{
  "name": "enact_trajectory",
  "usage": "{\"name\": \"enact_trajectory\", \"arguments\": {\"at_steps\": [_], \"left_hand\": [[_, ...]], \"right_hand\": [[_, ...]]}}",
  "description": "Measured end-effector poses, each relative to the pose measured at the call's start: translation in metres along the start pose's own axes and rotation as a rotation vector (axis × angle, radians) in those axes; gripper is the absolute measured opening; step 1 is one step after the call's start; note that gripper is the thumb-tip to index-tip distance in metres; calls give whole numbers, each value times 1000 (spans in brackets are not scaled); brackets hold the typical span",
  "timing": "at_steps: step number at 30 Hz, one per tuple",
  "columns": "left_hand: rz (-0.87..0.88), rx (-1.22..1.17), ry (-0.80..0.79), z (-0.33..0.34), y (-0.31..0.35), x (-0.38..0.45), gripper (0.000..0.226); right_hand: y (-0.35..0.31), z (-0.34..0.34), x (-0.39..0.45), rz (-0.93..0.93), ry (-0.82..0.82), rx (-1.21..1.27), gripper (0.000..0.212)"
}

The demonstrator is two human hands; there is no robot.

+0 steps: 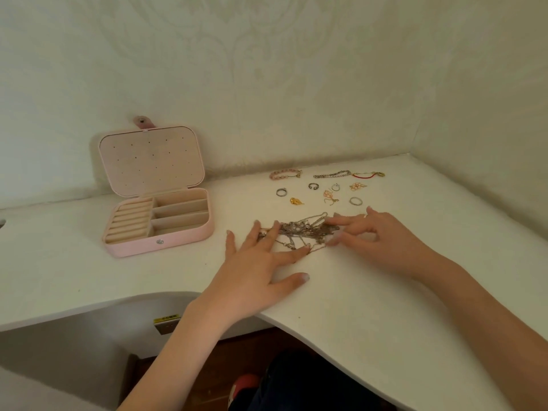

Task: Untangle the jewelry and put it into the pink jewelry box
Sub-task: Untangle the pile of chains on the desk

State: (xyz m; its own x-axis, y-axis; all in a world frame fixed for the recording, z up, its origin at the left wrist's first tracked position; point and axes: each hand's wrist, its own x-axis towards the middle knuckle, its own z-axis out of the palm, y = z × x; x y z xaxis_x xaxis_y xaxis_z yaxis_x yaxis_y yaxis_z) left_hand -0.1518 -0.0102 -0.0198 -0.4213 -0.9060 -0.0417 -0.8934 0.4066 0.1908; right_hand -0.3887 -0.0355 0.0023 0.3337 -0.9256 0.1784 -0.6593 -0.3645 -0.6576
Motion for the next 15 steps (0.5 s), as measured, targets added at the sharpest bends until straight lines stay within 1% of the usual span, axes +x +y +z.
{"name": "enact_trajectory", "arguments": {"at_steps": [2, 5, 6, 8, 10, 12, 14, 15], "left_hand": [[-14, 10, 22, 1, 0, -2, 56], [24, 72, 99, 0, 4, 2, 72], [48, 90, 111, -2, 6, 5, 78], [76, 92, 65, -6, 10, 14, 82], [47, 63, -4, -5, 9, 20, 76], [-9, 72, -5, -2, 5, 21, 70], [-41, 78, -13, 1, 1, 19, 65], [-37, 68, -14, 1, 0, 18, 64]], "right_hand": [[1, -1, 1, 15, 27, -13, 18], [-2, 4, 1, 2, -94, -145, 21], [-2, 5, 1, -8, -107, -172, 21], [-3, 5, 2, -9, -69, -165, 19], [0, 1, 2, -13, 17, -190, 18], [3, -4, 3, -34, 89, -265, 21], [3, -6, 4, -53, 126, -302, 17], [0, -4, 5, -64, 111, -298, 17]]}}
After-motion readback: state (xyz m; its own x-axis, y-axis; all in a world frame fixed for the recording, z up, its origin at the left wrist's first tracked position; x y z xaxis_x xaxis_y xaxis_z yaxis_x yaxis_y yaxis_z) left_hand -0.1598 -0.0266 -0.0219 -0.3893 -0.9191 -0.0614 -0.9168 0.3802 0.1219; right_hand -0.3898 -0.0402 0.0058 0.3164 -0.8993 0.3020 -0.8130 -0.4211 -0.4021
